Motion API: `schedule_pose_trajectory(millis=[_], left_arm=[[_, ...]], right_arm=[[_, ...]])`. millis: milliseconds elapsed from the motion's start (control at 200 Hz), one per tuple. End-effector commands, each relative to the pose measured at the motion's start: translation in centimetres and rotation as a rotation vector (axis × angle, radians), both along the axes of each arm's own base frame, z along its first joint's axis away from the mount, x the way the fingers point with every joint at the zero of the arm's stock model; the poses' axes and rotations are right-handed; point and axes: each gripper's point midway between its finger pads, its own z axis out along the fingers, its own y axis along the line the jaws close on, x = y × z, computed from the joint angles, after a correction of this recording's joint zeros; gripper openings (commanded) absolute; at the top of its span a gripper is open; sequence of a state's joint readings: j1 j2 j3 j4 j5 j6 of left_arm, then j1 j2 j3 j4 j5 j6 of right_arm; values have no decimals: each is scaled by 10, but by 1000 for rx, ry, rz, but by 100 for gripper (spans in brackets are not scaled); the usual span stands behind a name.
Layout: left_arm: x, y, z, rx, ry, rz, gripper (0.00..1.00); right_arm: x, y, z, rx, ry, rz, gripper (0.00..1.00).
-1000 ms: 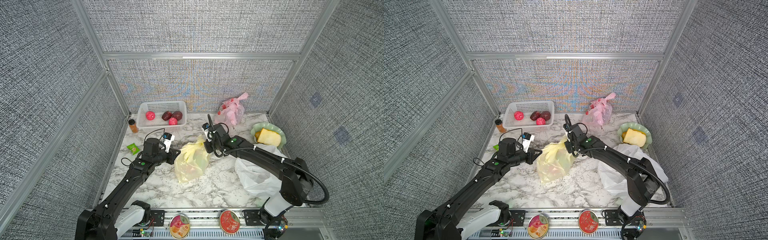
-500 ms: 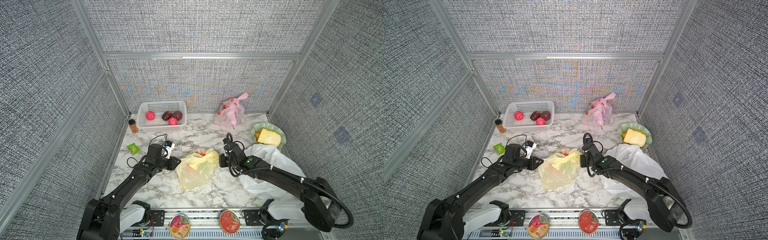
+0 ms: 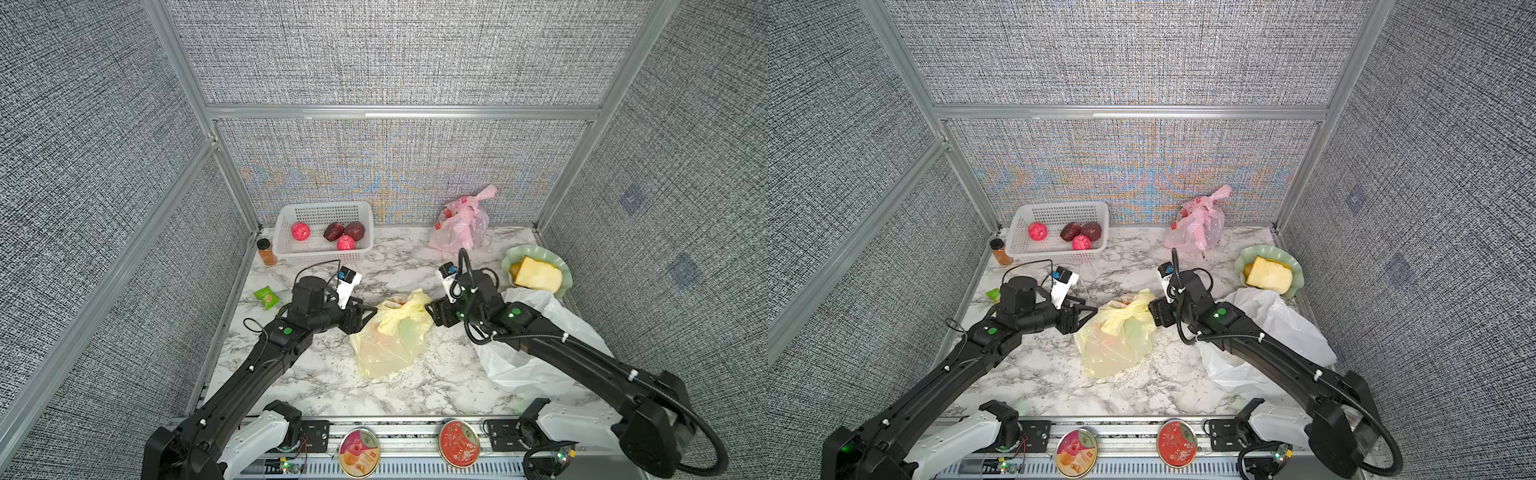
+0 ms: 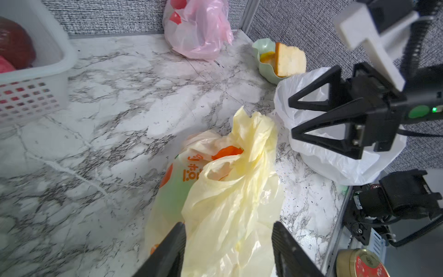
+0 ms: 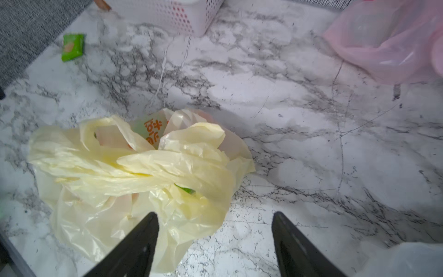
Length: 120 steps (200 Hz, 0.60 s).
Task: Untie the knot of a plastic bag & take out the apple
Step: Untie the plastic bag at the center of the board.
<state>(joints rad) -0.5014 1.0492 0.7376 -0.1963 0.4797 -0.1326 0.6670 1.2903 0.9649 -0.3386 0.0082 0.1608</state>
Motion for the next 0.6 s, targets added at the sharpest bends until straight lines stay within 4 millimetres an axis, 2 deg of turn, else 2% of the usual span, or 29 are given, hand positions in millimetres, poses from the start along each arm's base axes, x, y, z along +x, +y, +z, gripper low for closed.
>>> schedule_pose_trajectory(millis=[0, 75, 140, 180, 235, 275, 330, 410, 495, 595], left_arm=[[15, -9, -7, 68, -61, -1, 59], [17, -23, -21, 116, -45, -34, 59], [15, -37, -37, 173, -21, -72, 59], [14, -46, -45, 203, -3, -95, 59], [12, -54, -56, 236, 36, -119, 58], [12, -59, -60, 255, 58, -130, 53], [12, -60, -62, 265, 67, -130, 40], [12, -58, -56, 257, 50, -121, 22], [11, -54, -47, 250, 21, -107, 7], [9, -47, -32, 245, -14, -86, 1]], right_arm=[[3, 12, -10, -47, 50, 69, 77], [12, 16, -17, -81, 67, 71, 76], [17, 20, -22, -97, 74, 74, 69], [19, 23, -24, -99, 75, 81, 62], [23, 24, -24, -103, 67, 74, 46], [26, 23, -23, -108, 54, 58, 32], [31, 20, -19, -111, 34, 30, 16], [35, 17, -10, -102, -2, 5, 0], [38, 15, 1, -85, -41, -15, 0], [39, 14, 9, -66, -70, -25, 0]])
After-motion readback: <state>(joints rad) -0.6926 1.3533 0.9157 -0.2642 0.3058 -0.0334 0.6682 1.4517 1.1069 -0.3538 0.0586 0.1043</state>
